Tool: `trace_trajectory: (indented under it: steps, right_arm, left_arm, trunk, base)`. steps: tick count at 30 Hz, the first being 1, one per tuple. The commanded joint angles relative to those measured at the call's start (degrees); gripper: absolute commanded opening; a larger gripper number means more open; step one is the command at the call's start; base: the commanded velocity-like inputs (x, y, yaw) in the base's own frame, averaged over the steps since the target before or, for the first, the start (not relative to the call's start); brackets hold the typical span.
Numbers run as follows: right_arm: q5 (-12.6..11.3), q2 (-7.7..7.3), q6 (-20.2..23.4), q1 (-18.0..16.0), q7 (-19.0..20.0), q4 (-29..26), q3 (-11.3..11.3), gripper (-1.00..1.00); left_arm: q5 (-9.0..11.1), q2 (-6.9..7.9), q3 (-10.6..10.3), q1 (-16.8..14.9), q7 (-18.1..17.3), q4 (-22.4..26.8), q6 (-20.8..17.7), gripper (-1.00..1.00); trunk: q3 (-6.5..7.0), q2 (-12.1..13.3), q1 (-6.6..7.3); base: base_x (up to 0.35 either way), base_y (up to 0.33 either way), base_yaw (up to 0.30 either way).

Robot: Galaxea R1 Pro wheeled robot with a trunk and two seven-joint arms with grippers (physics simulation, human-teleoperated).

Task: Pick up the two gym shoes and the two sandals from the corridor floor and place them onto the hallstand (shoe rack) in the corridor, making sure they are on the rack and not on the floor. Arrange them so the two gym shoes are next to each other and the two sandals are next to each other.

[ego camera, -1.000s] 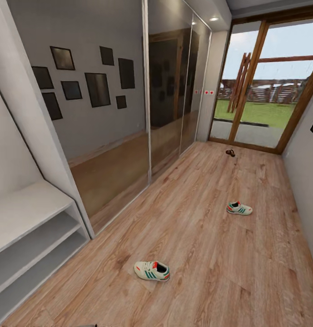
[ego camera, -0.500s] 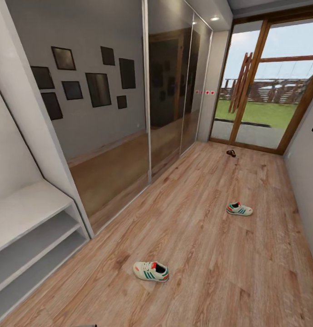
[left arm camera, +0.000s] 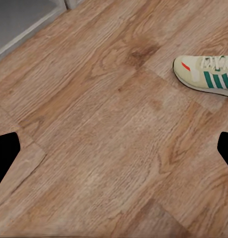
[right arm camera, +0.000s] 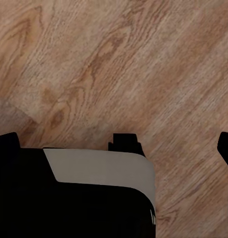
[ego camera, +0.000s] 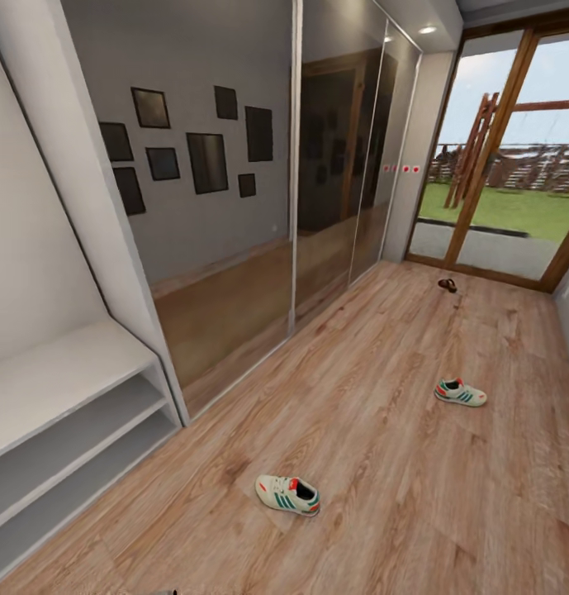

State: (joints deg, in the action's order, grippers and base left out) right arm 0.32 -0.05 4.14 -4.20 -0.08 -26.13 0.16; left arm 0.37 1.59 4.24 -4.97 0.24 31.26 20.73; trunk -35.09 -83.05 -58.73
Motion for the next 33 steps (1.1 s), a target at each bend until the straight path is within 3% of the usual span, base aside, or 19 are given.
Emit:
trace_trajectory:
  steps: [1,6,33]
  right_arm:
    - [0.04,0.0,0.35,0.03,-0.01,-0.15,0.02,1.0]
    - [0.03,-0.01,0.35,0.0,-0.01,-0.15,0.02,1.0]
    - [0.03,0.01,0.35,0.03,-0.02,-0.15,0.02,1.0]
  left_arm:
    - [0.05,-0.01,0.02,-0.04,0.02,-0.04,0.18,1.0]
    - [0.07,-0.01,0.06,-0.04,0.02,-0.04,0.18,1.0]
    - [0.13,-0.01,0.07,-0.04,0.02,-0.06,0.18,1.0]
  trunk:
    - [-0.05,-0.03,0.0]
    - [-0.02,-0.03,0.0]
    - [-3.22,-10.85,-5.93]
  base:
    - [0.0,-0.001,0.284]
    - [0.0,-0.001,0.286]
    - [0.0,0.0,0.223]
